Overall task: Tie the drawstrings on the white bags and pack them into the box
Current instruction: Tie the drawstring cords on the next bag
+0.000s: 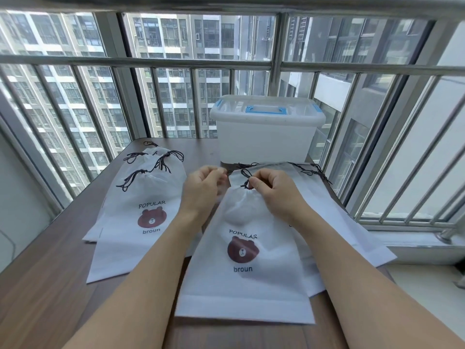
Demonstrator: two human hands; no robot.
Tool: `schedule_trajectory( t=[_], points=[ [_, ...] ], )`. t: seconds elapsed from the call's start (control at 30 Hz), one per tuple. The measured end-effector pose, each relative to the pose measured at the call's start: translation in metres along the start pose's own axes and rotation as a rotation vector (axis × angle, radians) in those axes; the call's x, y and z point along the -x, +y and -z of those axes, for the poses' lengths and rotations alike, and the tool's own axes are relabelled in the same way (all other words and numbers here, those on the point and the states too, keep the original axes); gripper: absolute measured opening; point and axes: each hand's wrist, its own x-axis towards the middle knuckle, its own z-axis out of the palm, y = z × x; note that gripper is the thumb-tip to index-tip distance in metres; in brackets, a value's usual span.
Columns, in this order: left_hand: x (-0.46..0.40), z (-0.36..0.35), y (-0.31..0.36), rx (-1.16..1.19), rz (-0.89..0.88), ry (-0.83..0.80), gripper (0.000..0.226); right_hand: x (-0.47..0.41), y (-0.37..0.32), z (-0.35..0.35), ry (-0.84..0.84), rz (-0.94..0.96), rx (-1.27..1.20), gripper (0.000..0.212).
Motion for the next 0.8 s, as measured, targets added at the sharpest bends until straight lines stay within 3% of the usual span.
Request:
schedule_trajectory(
  t=[0.07, 0.13, 0.2, 0.37, 0.6, 0.8],
  points=[
    [0.004, 0.002, 0.004, -0.163, -0.348, 0.101, 0.012, 0.001, 0.0, -0.002, -0.01, 0.008, 0.018, 0.023],
    [0.01, 0.0, 0.004, -0.386, -0.678, 0.041, 0.013, 0.002, -0.002, -0.005, -0.028, 0.028, 0.009, 0.022],
    [0.011, -0.005, -0.001, -0.497, -0.78, -0.04, 0.02, 0.003, -0.004, -0.008, -0.05, 0.051, -0.03, 0.022],
    [0.006, -0.005, -0.008, -0.485, -0.721, -0.05, 0.023, 0.0, -0.003, -0.01, -0.113, 0.083, -0.115, 0.019],
    [0.006, -0.001, -0.004, -0.306, -0.412, -0.21, 0.02, 0.001, 0.003, -0.003, -0.157, 0.13, -0.087, 0.017],
    [0.0, -0.001, -0.012, -0.396, -0.383, -0.211, 0.008, 0.002, 0.002, -0.003, -0.11, 0.194, 0.028, 0.015]
  ],
)
